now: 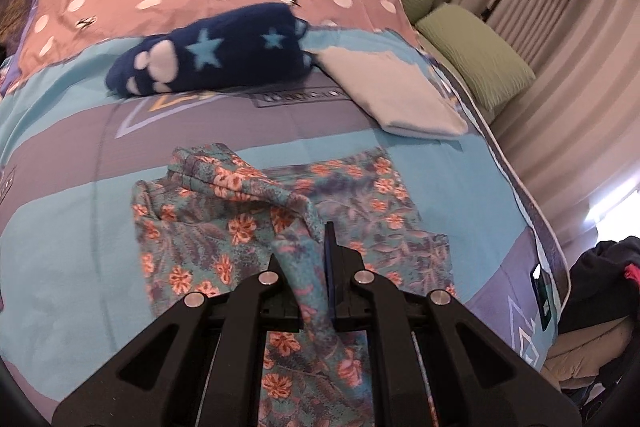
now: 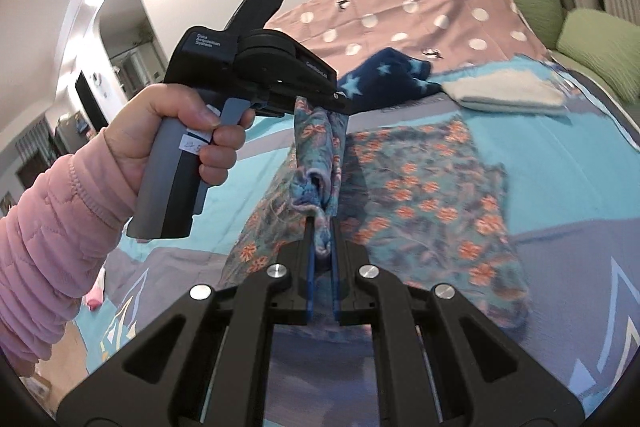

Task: Fold small clothes

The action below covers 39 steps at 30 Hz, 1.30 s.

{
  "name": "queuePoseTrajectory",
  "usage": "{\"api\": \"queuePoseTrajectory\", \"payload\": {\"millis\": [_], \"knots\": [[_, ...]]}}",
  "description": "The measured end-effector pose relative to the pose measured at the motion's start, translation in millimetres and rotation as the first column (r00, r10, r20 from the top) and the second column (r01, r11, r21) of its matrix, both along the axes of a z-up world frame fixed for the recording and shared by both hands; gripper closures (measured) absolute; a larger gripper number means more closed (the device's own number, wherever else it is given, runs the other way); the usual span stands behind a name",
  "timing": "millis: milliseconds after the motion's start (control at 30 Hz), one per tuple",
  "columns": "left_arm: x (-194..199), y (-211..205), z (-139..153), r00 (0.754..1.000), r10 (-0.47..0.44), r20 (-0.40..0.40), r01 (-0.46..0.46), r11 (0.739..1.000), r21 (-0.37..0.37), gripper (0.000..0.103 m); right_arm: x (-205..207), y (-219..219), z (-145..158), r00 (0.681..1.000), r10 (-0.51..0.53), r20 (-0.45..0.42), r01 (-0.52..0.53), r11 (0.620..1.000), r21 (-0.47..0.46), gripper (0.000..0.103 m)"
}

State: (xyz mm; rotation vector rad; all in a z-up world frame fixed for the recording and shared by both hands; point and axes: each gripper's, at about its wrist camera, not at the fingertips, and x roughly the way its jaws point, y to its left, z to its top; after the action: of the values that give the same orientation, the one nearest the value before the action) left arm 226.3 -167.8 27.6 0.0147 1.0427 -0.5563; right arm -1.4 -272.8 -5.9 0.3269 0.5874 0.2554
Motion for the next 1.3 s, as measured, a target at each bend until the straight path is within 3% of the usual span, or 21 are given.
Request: {"api": "queuePoseTrajectory", "payload": {"millis": [433, 933, 1033, 1100, 1167, 1300], "knots": [[-16, -96, -24, 0.991, -0.137, -0.005, 0.137, 0.983, 0.126, 0.096, -14, -62, -33, 0.989, -0.114, -0.094, 0.122, 0.989, 0.081, 0.097], [-24, -137, -44, 0.978, -0.209, -0.01, 0.207, 0.955, 0.211, 0.095, -18, -79, -49, 0.978, -0.149, -0.146, 0.166, 0.98, 0.111, 0.096], [-23, -143, -49, 0.977, -0.212, -0.002, 0.206, 0.949, 0.24, 0.088, -16, -84, -58, 0.971, -0.146, -0.191, 0.174, 0.975, 0.14, 0.095], [-24, -142, -42, 0.978, -0.206, 0.038, 0.194, 0.958, 0.213, 0.065, -17, -89, -63, 0.966, -0.151, -0.209, 0.185, 0.971, 0.153, 0.093], [-28, -137, -29, 0.975, -0.201, 0.096, 0.182, 0.968, 0.175, 0.05, -20, -94, -66, 0.964, -0.156, -0.214, 0.194, 0.967, 0.166, 0.091], [-40, -121, 0, 0.958, -0.218, 0.184, 0.193, 0.97, 0.147, 0.042, -20, -101, -68, 0.965, -0.157, -0.212, 0.199, 0.96, 0.195, 0.091]]}}
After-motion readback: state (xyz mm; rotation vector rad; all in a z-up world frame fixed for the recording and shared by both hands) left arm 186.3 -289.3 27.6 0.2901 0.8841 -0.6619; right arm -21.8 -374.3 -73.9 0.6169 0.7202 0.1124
